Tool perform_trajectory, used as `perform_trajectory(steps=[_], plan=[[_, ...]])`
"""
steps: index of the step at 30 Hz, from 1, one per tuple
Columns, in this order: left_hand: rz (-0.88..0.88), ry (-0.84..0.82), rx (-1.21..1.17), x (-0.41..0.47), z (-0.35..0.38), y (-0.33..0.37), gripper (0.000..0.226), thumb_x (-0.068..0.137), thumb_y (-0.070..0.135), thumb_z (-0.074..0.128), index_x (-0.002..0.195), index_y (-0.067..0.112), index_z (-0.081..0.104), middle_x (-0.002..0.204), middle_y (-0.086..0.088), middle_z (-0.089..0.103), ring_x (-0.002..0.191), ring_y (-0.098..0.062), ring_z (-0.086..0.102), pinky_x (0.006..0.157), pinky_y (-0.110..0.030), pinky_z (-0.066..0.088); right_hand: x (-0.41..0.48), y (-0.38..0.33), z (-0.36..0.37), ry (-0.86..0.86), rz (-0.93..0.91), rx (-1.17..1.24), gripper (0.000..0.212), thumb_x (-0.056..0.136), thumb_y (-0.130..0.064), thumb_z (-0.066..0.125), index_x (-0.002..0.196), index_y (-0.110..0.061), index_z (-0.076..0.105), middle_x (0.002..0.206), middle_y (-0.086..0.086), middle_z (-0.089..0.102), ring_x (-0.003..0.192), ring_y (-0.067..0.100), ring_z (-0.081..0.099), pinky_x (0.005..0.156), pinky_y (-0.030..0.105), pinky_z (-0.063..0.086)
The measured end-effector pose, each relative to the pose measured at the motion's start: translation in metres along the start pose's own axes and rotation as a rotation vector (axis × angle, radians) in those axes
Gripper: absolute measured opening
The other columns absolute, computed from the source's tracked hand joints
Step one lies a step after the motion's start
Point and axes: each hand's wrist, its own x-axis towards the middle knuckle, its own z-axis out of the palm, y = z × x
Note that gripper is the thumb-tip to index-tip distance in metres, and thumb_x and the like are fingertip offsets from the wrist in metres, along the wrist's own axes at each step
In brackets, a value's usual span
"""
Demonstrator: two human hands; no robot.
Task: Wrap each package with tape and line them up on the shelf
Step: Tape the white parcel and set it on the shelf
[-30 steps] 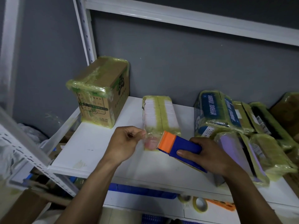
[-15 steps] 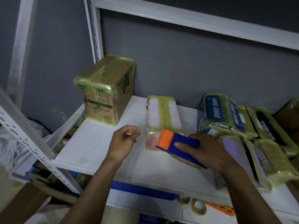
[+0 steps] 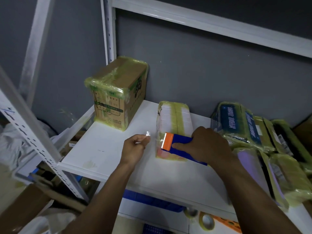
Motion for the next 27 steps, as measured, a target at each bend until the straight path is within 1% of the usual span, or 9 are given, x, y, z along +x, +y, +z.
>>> perform_trajectory(steps=[4, 10, 16, 18, 20, 21, 23, 24, 27], plan=[[0.0, -0.011, -0.045, 0.004, 0.01, -0.006, 0.004, 0.092, 0.024, 0.075, 0.089, 0.021, 0.076, 0.079, 0.017, 0.073, 0.068, 0.004, 0.065, 0.06, -0.009, 0.049, 0.01, -0.004, 0.0, -0.023, 0.044, -0.081, 0.077, 0.063, -0.096, 0.058, 0.075, -0.023, 0.039, 0.072, -0.007, 0.05, 0.06, 0.012, 0.049, 0.063, 0.03, 0.046], [-0.053, -0.049, -0.06, 0.007, 0.026, -0.013, 0.008, 0.094, 0.022, 0.072, 0.087, 0.021, 0.075, 0.075, 0.017, 0.072, 0.065, 0.005, 0.065, 0.057, -0.009, 0.049, 0.024, -0.005, 0.0, -0.072, 0.084, -0.124, 0.077, 0.062, -0.096, 0.06, 0.075, -0.025, 0.033, 0.073, -0.007, 0.048, 0.059, 0.012, 0.046, 0.065, 0.031, 0.047], [-0.003, -0.092, -0.065, 0.005, 0.038, -0.018, 0.016, 0.096, 0.021, 0.07, 0.085, 0.031, 0.076, 0.086, 0.02, 0.076, 0.081, 0.003, 0.07, 0.062, -0.006, 0.049, 0.031, -0.001, 0.003, -0.098, 0.062, -0.132, 0.08, 0.059, -0.099, 0.058, 0.074, -0.023, 0.035, 0.071, -0.007, 0.048, 0.061, 0.013, 0.051, 0.067, 0.031, 0.048], [-0.045, -0.068, -0.059, 0.004, 0.039, -0.017, 0.009, 0.094, 0.025, 0.072, 0.1, 0.031, 0.075, 0.1, 0.024, 0.074, 0.094, -0.002, 0.07, 0.073, -0.008, 0.05, 0.033, 0.003, 0.002, -0.118, 0.066, -0.09, 0.081, 0.057, -0.099, 0.059, 0.075, -0.022, 0.039, 0.072, -0.005, 0.051, 0.069, 0.017, 0.06, 0.068, 0.032, 0.052], [-0.04, -0.013, -0.052, 0.005, 0.039, -0.017, 0.037, 0.091, 0.025, 0.076, 0.126, 0.02, 0.068, 0.116, 0.014, 0.067, 0.105, -0.005, 0.064, 0.084, -0.014, 0.049, 0.034, 0.006, 0.003, -0.131, 0.067, -0.066, 0.082, 0.056, -0.099, 0.059, 0.076, -0.021, 0.041, 0.072, -0.005, 0.053, 0.072, 0.019, 0.063, 0.07, 0.033, 0.053], [-0.007, 0.008, -0.106, 0.006, 0.039, -0.018, 0.038, 0.091, 0.019, 0.076, 0.127, 0.014, 0.067, 0.114, 0.01, 0.068, 0.103, -0.004, 0.064, 0.082, -0.013, 0.051, 0.035, 0.007, 0.004, -0.132, 0.065, -0.061, 0.082, 0.055, -0.099, 0.059, 0.076, -0.022, 0.041, 0.072, -0.005, 0.053, 0.071, 0.018, 0.062, 0.069, 0.033, 0.053], [0.067, -0.022, -0.27, 0.001, 0.043, -0.023, 0.021, 0.096, 0.0, 0.063, 0.114, 0.008, 0.071, 0.101, 0.003, 0.073, 0.095, -0.009, 0.069, 0.076, -0.015, 0.055, 0.035, 0.009, 0.006, -0.13, 0.061, -0.056, 0.082, 0.056, -0.099, 0.06, 0.075, -0.022, 0.04, 0.072, -0.005, 0.053, 0.069, 0.017, 0.06, 0.068, 0.032, 0.052], [0.089, -0.057, -0.322, -0.003, 0.046, -0.027, 0.024, 0.098, -0.005, 0.057, 0.112, 0.009, 0.072, 0.101, -0.001, 0.075, 0.098, -0.013, 0.071, 0.077, -0.019, 0.056, 0.035, 0.009, 0.008, -0.129, 0.059, -0.058, 0.082, 0.056, -0.099, 0.06, 0.075, -0.022, 0.039, 0.072, -0.005, 0.052, 0.068, 0.016, 0.059, 0.068, 0.032, 0.052], [0.138, -0.172, -0.318, -0.013, 0.053, -0.038, 0.034, 0.103, -0.004, 0.046, 0.131, 0.008, 0.061, 0.118, -0.003, 0.07, 0.113, -0.011, 0.068, 0.081, -0.022, 0.058, 0.036, 0.012, 0.009, -0.133, 0.059, -0.063, 0.08, 0.057, -0.098, 0.06, 0.075, -0.022, 0.04, 0.072, -0.005, 0.053, 0.067, 0.015, 0.058, 0.068, 0.032, 0.052]])
